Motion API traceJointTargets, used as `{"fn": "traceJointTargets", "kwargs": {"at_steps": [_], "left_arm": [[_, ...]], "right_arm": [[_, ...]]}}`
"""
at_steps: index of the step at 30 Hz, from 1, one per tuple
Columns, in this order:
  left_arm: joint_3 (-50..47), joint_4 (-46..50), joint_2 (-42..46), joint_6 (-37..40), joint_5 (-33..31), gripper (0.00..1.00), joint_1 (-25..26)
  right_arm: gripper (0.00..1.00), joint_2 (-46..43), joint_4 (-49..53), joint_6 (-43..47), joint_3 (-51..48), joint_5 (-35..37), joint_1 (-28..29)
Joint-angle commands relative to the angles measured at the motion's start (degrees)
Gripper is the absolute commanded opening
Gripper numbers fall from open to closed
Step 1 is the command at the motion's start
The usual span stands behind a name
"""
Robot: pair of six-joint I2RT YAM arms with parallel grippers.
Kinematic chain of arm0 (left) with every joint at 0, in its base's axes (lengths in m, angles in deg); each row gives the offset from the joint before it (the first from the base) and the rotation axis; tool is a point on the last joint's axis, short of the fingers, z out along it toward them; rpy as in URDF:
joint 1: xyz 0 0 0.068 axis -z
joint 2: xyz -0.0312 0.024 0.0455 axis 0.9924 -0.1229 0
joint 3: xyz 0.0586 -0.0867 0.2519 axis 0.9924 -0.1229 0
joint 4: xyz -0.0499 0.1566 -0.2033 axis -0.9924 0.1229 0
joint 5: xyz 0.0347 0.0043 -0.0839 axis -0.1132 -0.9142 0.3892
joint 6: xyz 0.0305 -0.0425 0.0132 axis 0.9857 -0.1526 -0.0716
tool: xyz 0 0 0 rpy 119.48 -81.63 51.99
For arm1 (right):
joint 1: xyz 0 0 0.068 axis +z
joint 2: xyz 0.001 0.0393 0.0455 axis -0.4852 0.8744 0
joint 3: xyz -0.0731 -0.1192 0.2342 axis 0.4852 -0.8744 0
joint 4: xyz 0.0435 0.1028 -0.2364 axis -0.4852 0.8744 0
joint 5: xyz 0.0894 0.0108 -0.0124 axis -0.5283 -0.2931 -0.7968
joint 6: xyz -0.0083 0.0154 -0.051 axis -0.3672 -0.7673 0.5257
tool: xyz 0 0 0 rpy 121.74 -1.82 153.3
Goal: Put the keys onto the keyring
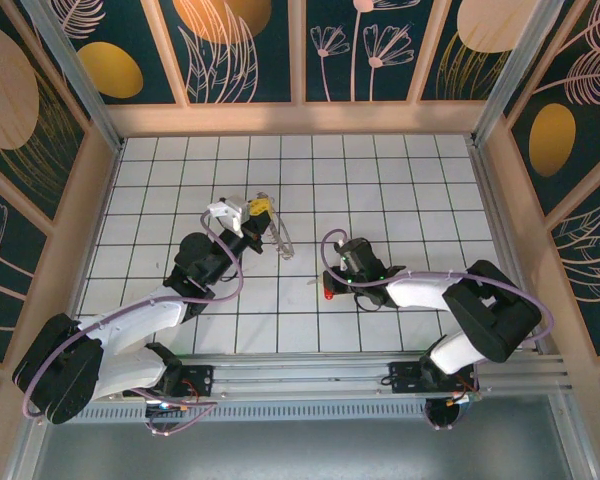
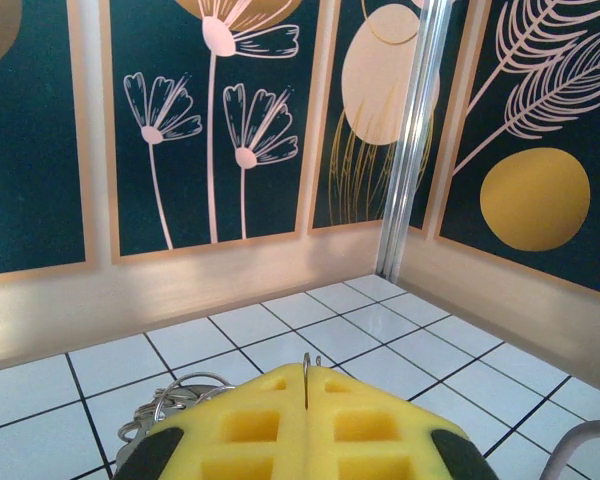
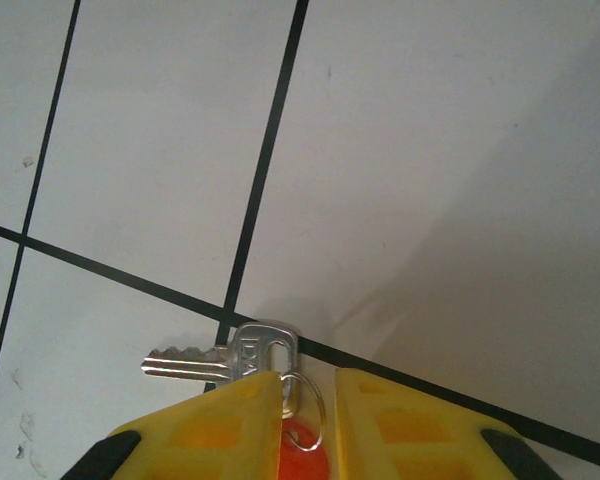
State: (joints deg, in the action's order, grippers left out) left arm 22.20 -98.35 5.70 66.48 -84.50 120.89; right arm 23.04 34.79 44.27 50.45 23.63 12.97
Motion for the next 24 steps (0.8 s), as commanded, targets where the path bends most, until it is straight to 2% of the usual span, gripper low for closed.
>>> {"fn": "traceJointTargets", "kwargs": {"at_steps": [1, 15, 19, 24], "left_arm": [[1.85, -4.03, 0.30, -0.76, 0.81, 0.00, 0.10], [1.85, -4.08, 0.13, -0.84, 0.98, 0.00, 0.10], [2.08, -3.54, 0.35, -0.80, 1.48, 0.00, 0.10], [2.30, -3.45, 0.17, -0.26, 3.79, 0.00, 0.08]], "right_arm": [[0.20, 0.79, -1.00, -0.22, 1.39, -1.01, 0.24], [0.00, -0.67, 0.34, 0.53, 1.45, 0.32, 0.10], [0.00, -5.20, 2.47, 2.11, 2.01, 1.92, -1.65], [0.00, -14.48, 2.65, 4.76, 3.12, 0.35, -6.10]]}}
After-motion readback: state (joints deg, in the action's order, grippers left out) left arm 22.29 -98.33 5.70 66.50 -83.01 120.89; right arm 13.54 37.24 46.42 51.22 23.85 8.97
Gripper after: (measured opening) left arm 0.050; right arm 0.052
